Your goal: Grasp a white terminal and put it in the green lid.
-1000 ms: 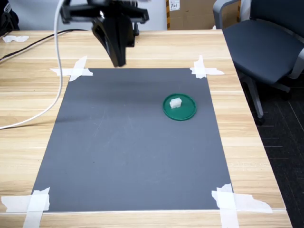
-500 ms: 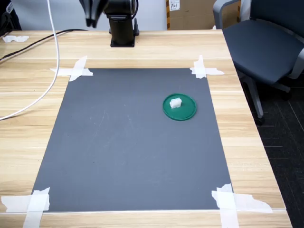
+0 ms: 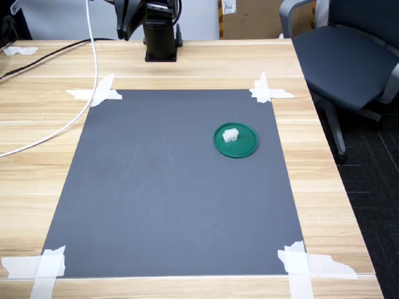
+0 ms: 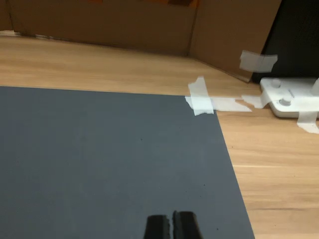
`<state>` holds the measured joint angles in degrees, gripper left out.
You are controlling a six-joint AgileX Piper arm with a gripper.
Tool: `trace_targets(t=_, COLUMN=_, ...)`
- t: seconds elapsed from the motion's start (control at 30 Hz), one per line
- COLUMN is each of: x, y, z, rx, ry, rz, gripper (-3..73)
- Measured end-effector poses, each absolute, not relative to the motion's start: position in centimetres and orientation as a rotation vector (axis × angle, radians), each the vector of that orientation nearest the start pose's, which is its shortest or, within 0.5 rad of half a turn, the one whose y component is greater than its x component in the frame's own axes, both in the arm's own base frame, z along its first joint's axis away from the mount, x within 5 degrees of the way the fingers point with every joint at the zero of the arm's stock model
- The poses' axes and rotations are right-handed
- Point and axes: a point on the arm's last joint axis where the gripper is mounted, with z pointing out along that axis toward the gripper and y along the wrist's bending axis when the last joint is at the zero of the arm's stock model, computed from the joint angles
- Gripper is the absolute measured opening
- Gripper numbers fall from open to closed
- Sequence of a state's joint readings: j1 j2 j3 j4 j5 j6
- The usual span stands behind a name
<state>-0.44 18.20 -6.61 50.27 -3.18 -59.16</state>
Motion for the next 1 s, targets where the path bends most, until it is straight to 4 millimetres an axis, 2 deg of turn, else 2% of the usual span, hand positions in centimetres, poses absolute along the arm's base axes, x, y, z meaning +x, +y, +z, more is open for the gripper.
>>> trace_targets(t=0.4, x=6.7, y=-0.2, z=20.6, rx=-0.080, ry=1.603, rz=-0.112, gripper=-2.7)
trace_targets(t=1.0, x=5.9, y=-0.1, z=21.1, rx=-0.079, ry=1.514, rz=-0.111, gripper=-2.6)
